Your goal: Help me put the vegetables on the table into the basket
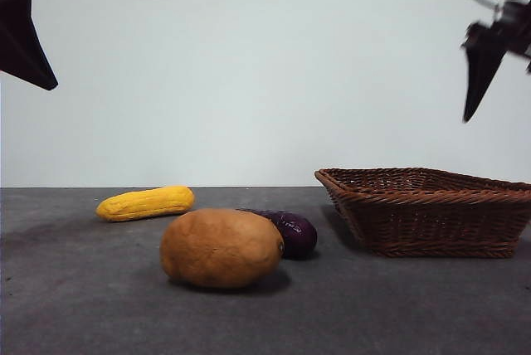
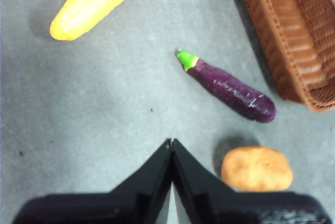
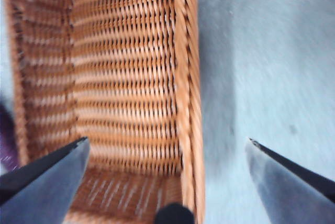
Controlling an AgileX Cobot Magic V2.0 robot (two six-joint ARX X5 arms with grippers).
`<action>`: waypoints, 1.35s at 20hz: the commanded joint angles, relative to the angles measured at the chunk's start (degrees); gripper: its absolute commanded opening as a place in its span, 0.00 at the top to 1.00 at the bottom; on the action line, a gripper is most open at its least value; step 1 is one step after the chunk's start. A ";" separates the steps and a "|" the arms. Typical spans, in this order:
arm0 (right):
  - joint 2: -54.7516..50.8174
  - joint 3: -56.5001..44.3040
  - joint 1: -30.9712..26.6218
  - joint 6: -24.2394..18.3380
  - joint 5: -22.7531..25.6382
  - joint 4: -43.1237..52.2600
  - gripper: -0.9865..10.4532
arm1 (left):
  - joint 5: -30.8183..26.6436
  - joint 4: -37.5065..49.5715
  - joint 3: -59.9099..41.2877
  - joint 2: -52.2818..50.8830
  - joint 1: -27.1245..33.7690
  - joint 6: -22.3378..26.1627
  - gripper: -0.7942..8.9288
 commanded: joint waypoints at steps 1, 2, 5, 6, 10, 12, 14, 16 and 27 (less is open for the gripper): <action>5.44 3.06 0.96 -1.53 0.04 -0.20 0.48 | 0.02 0.17 -0.04 1.31 -0.13 2.67 0.92; 7.58 4.42 1.27 -1.64 0.20 0.07 0.48 | 0.04 0.61 -0.02 1.81 -0.15 3.41 0.92; 12.74 7.28 1.44 -1.68 0.46 0.59 0.55 | 0.02 1.51 0.44 4.24 -0.13 3.78 0.92; 13.97 7.87 1.44 -1.88 0.48 0.59 0.59 | 0.02 1.16 1.03 5.38 -0.13 3.82 0.92; 16.81 7.93 1.44 -3.78 0.46 0.59 0.79 | 0.04 -2.38 6.67 11.80 -0.15 5.35 0.92; 17.62 7.91 1.44 -3.80 0.46 0.37 0.83 | 0.02 -4.68 10.95 15.19 -0.15 6.21 0.92; 17.81 7.91 1.42 -4.26 0.42 0.04 0.93 | 0.04 -7.15 15.19 18.21 -0.15 6.60 0.92; 17.84 7.91 1.42 -4.28 0.39 -0.11 0.93 | 0.04 -8.55 18.32 20.33 -0.20 6.69 0.92; 12.83 13.88 1.33 -4.61 -3.69 -6.67 0.93 | -14.36 -13.55 35.69 38.03 -4.28 15.47 0.30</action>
